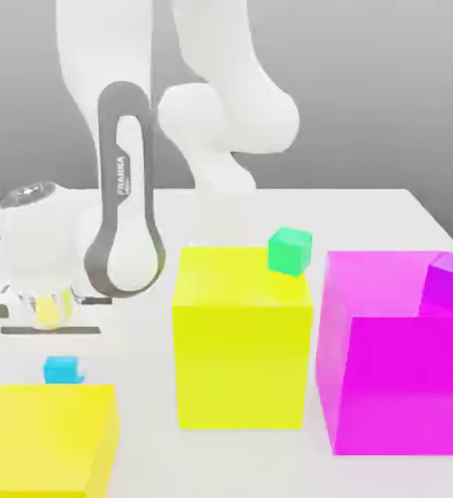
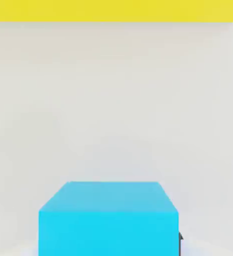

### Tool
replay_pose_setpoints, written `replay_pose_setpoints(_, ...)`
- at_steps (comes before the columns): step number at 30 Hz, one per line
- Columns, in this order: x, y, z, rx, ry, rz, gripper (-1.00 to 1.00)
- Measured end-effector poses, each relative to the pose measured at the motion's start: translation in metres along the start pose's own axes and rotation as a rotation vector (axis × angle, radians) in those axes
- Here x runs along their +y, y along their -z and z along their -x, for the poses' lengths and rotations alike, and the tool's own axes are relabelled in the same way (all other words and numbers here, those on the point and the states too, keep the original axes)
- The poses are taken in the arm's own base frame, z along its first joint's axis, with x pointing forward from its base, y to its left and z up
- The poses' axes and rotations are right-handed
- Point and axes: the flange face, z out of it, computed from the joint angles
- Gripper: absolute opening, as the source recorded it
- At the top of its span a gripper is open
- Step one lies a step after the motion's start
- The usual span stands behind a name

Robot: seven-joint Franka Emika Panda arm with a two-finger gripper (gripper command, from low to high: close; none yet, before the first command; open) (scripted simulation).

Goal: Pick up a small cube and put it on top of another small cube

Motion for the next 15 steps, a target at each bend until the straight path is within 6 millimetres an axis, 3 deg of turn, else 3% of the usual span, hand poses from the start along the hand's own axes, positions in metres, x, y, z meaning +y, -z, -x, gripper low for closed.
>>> replay_pose_setpoints(7, -0.007, 0.054, -0.004, 0.006, 0.023, -0.009, -1.00)
replay_pose_setpoints(8, -0.024, 0.065, -0.009, 0.015, 0.078, -0.016, -1.00)
replay_pose_setpoints(12, -0.134, 0.119, -0.017, 0.059, 0.399, -0.036, -1.00)
replay_pose_setpoints(15, -0.221, 0.170, 0.004, 0.101, 0.664, -0.031, -1.00)
